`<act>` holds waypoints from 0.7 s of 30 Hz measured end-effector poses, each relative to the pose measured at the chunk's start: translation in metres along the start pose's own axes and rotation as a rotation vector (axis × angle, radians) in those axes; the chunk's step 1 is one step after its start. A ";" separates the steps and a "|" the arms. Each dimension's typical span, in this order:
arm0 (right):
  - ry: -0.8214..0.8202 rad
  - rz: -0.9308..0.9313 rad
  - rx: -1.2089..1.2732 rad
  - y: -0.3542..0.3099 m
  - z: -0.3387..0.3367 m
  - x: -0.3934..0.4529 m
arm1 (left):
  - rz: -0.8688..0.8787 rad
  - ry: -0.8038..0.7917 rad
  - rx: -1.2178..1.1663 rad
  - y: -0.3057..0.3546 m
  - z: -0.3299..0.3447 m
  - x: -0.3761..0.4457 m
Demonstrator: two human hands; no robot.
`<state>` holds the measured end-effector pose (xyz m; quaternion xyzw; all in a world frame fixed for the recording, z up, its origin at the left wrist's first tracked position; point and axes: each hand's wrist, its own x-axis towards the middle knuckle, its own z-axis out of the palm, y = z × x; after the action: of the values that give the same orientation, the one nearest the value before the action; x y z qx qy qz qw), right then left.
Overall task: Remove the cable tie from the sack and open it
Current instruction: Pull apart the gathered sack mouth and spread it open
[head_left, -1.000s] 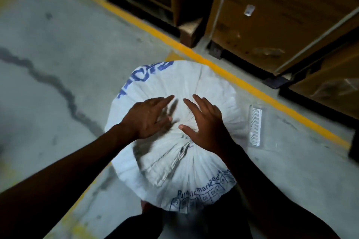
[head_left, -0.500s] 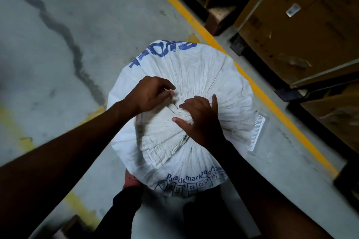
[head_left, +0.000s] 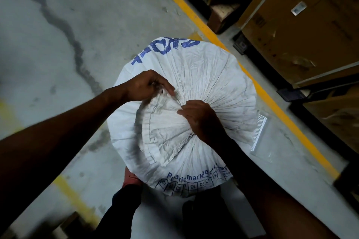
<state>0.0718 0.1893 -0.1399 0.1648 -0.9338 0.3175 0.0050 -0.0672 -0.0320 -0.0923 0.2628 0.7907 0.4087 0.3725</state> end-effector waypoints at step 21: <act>0.267 0.064 0.177 -0.061 -0.048 0.004 | -0.008 0.269 -0.100 0.004 0.030 0.011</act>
<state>0.0820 0.1712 -0.0651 0.0913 -0.8980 0.4177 0.1042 -0.0490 -0.0083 -0.1054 0.1835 0.8132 0.4777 0.2772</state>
